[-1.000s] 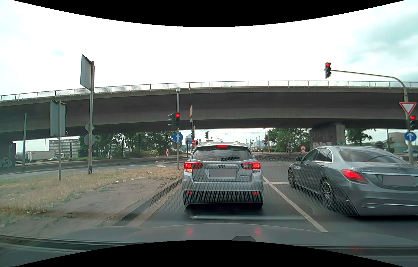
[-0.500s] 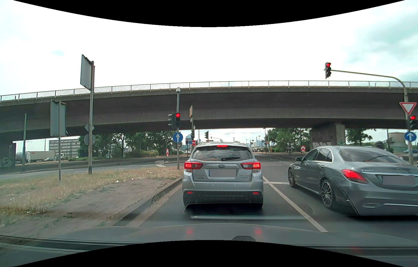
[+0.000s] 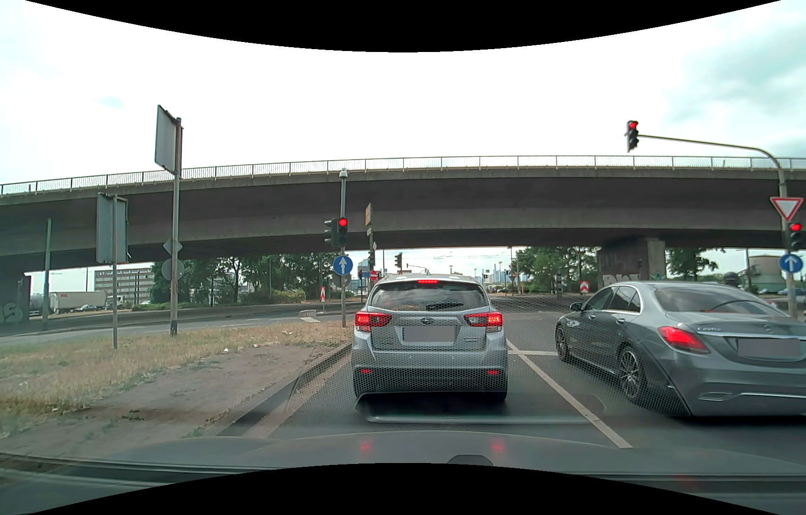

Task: Follow the waypoints while adhering to traffic rules and regulations

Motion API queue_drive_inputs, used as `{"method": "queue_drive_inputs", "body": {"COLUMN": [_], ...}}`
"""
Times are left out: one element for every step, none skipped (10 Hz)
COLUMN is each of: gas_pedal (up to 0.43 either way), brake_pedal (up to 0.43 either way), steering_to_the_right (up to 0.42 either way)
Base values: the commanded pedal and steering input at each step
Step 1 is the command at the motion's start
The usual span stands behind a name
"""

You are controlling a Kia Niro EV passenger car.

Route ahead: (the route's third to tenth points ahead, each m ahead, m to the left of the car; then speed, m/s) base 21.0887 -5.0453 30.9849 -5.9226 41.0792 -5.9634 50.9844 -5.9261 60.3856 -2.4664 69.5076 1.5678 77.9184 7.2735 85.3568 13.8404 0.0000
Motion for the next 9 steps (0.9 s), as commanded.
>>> {"method": "queue_drive_inputs", "body": {"gas_pedal": [0.0, 0.0, 0.0, 0.0, 0.0, 0.0, 0.0, 0.0, 0.0], "brake_pedal": [0.256, 0.256, 0.262, 0.256, 0.262, 0.256, 0.256, 0.256, 0.256], "steering_to_the_right": [-0.003, -0.003, -0.003, -0.003, -0.003, -0.004, -0.004, -0.004, -0.004]}}
